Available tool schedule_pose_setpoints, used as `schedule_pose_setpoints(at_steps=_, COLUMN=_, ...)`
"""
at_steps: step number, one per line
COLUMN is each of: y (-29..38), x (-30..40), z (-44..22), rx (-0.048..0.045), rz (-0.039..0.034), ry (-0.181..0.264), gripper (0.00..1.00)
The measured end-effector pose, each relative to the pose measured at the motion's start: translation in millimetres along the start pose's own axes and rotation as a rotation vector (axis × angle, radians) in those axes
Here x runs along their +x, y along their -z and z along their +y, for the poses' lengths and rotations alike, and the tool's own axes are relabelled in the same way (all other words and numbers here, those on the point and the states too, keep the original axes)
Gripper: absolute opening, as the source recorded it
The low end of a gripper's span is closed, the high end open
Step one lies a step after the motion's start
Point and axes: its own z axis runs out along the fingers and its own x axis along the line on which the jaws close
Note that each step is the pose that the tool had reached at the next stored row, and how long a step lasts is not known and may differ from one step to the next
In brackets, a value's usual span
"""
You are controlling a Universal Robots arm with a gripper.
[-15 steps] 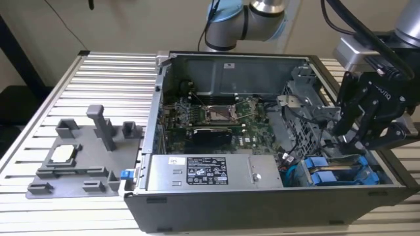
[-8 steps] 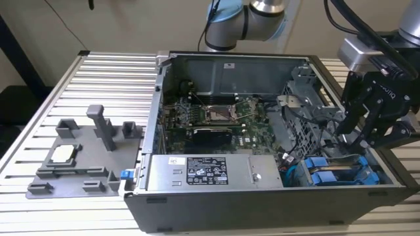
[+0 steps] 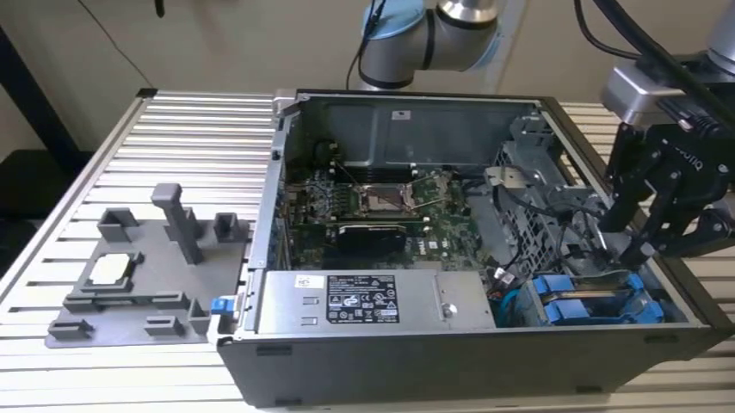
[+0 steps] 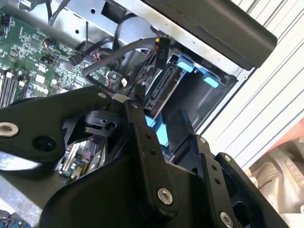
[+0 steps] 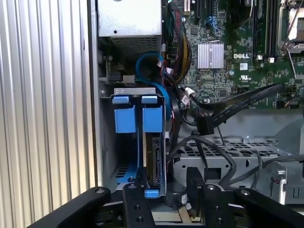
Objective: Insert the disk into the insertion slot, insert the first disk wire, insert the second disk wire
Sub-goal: 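Insert the disk into the insertion slot, then insert the first disk wire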
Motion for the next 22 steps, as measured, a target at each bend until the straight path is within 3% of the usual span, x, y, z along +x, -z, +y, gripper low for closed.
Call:
schedule_pose_setpoints(at_steps=15, y=-0.5, x=-6.4, z=-19.0, rx=0.0013, rz=-0.0004, ry=0.01, gripper=0.47)
schedule_pose_setpoints(at_steps=22, y=-1.3, x=-9.2, z=-22.7, rx=0.0177, rz=-0.0011, ry=0.025, gripper=0.47)
